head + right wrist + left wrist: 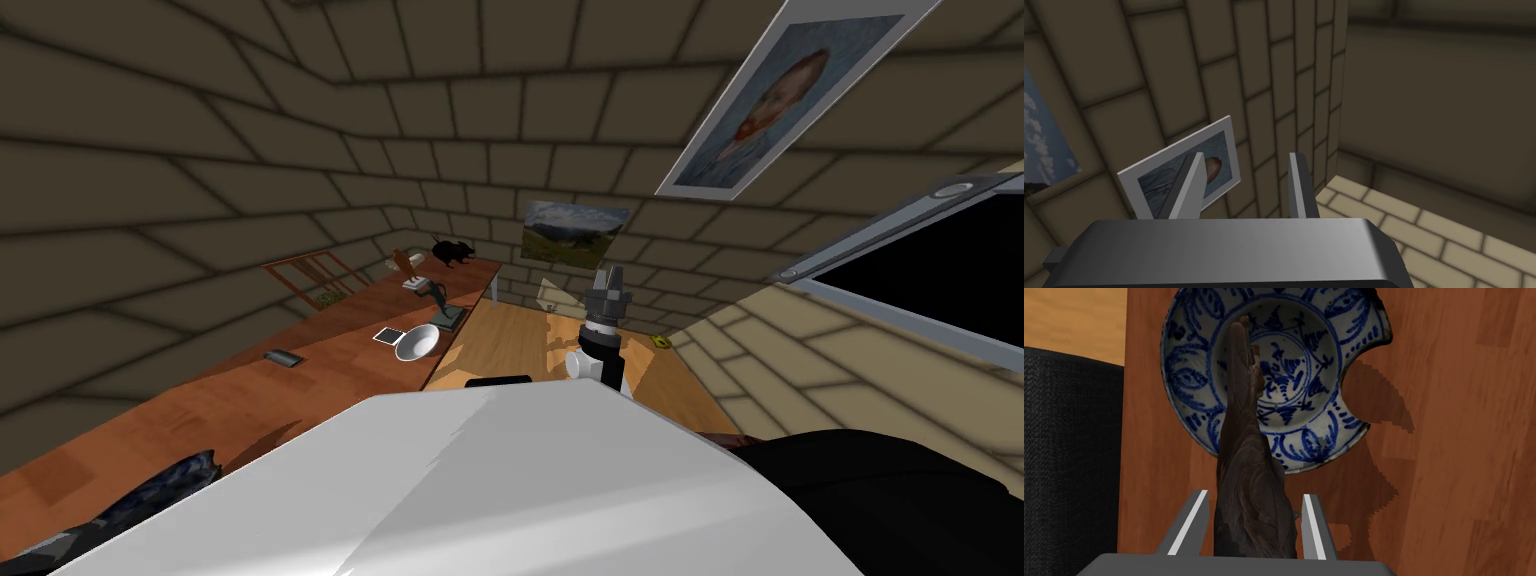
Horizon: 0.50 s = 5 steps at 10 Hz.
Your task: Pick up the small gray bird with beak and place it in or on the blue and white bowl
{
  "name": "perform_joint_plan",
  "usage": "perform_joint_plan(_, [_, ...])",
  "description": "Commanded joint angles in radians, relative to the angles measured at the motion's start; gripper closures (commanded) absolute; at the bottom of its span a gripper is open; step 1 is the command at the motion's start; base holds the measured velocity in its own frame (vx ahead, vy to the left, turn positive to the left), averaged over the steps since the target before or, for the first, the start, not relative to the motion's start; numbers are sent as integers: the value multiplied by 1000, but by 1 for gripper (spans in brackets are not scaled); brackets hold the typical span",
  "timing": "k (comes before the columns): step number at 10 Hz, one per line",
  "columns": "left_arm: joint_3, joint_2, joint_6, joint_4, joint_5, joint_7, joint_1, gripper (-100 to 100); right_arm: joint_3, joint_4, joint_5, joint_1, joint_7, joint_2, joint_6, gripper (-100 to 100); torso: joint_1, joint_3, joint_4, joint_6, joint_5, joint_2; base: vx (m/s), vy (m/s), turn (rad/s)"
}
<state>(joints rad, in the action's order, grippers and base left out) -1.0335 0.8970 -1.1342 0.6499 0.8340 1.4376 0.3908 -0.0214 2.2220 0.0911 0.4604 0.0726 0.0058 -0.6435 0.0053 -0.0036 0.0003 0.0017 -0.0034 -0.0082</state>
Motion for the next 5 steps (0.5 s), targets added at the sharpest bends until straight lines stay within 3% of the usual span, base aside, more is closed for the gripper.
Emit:
perform_joint_plan(1, [-12,21,4,-33,3,-15,5,100,0,0,0,0,0,0,0,0,0,0,0,0,0,0,7,51,-133])
perform_joint_plan(2, [-12,21,4,-33,3,-15,5,100,0,0,0,0,0,0,0,0,-1,0,0,-1,0,-1,2,22,19])
perform_joint_plan(3, [-40,25,3,-36,-1,-20,49,100,0,0,0,0,0,0,0,0,-3,0,0,-2,0,0,15,39,-205])
perform_joint_plan(5, [-56,23,1,-39,-4,-24,79,100,0,0,0,0,0,0,0,0,-1,-1,-1,0,-1,-2,18,63,-209])
